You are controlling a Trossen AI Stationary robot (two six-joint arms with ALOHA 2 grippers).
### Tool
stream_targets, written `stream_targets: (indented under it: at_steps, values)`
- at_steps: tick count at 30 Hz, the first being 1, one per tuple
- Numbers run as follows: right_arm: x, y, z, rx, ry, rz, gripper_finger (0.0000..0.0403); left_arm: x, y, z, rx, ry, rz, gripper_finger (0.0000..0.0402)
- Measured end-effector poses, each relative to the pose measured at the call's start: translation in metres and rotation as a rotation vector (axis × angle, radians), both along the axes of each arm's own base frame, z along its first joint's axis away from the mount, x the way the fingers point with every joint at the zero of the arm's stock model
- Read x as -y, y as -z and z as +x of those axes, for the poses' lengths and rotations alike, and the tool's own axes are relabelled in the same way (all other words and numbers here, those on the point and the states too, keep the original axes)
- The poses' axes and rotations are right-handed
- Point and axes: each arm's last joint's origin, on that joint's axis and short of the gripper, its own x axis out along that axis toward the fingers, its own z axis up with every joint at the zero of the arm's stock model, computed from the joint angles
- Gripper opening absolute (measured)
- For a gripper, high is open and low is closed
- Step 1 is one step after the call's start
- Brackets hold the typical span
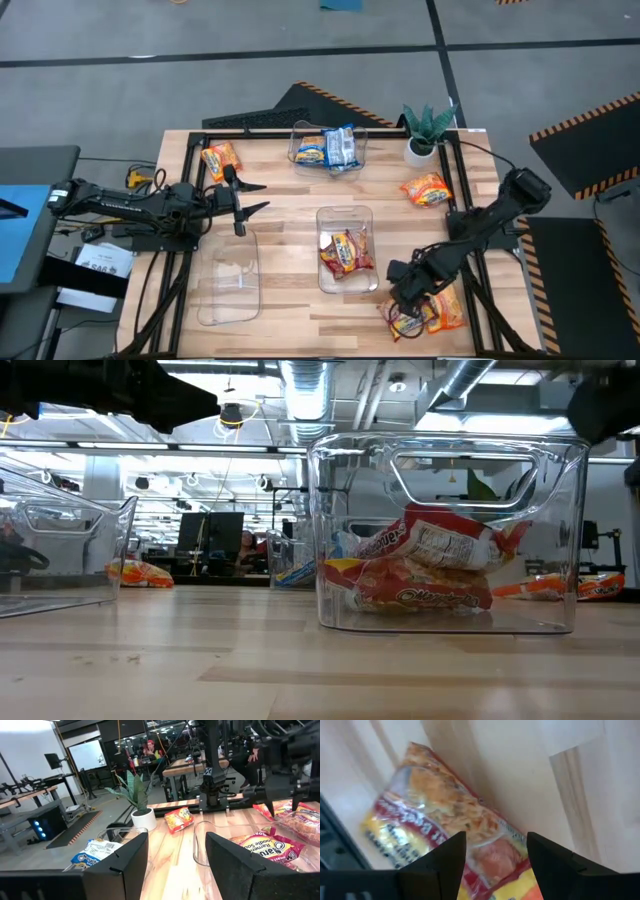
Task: Sort Maruchan noodles
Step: Put the red noodle pack into the right transparent bin
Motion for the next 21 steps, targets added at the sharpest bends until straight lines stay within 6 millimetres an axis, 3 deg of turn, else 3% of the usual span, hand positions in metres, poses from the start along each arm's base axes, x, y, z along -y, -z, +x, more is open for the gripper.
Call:
stream_targets:
  at_steps: [14,18,21]
  values:
    - [-0.002,0.032,0.008,-0.137,-0.082,-0.031,0.0228,0.000,0.000,0.000,-0.003,0.000,0.001,0.0187]
    - [-0.002,0.044,0.009,-0.165,-0.106,-0.068,0.0180,0.000,0.001,0.000,-0.006,0.000,0.001,0.0187]
    - [-0.003,0.049,0.011,-0.173,-0.137,-0.078,0.0111,0.000,0.001,0.000,-0.007,0.000,0.001,0.0187]
